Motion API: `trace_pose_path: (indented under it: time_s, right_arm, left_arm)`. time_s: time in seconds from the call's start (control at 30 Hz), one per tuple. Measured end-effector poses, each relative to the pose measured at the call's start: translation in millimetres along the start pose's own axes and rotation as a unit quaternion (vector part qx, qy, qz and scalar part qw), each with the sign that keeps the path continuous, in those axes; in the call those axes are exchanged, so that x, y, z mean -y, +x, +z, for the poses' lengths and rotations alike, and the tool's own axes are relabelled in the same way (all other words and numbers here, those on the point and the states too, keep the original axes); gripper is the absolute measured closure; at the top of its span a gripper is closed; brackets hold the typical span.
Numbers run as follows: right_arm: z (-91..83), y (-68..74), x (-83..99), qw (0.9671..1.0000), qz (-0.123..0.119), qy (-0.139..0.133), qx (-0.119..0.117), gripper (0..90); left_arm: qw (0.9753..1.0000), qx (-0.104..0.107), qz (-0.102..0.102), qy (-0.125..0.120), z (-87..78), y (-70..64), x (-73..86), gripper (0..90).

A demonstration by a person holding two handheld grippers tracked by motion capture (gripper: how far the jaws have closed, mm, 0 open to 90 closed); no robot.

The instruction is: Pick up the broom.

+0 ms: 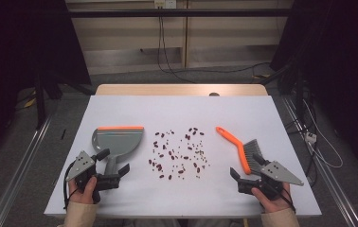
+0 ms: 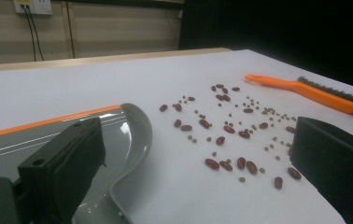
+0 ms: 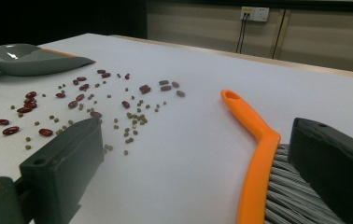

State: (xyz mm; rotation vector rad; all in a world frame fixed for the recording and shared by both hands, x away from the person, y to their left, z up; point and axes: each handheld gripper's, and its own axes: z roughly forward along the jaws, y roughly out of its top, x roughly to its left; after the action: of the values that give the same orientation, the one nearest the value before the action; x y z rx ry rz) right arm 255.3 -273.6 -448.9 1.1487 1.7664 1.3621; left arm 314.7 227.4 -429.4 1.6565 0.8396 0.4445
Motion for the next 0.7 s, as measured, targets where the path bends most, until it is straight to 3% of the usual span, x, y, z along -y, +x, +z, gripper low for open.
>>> trace_pose_path:
  time_s: [0.33,0.7]
  right_arm:
    - [1.0,1.2,-6.8,1.0,-0.006,0.003,0.0,3.4]
    - [12.3,-12.6,-23.4,0.999,0.013,0.032,0.028,3.2]
  left_arm:
    - [1.0,-0.002,0.003,-0.001,-0.9,0.5,-0.7,3.1]
    - [1.0,-0.003,-0.001,-0.003,-0.6,2.5,-0.9,3.1]
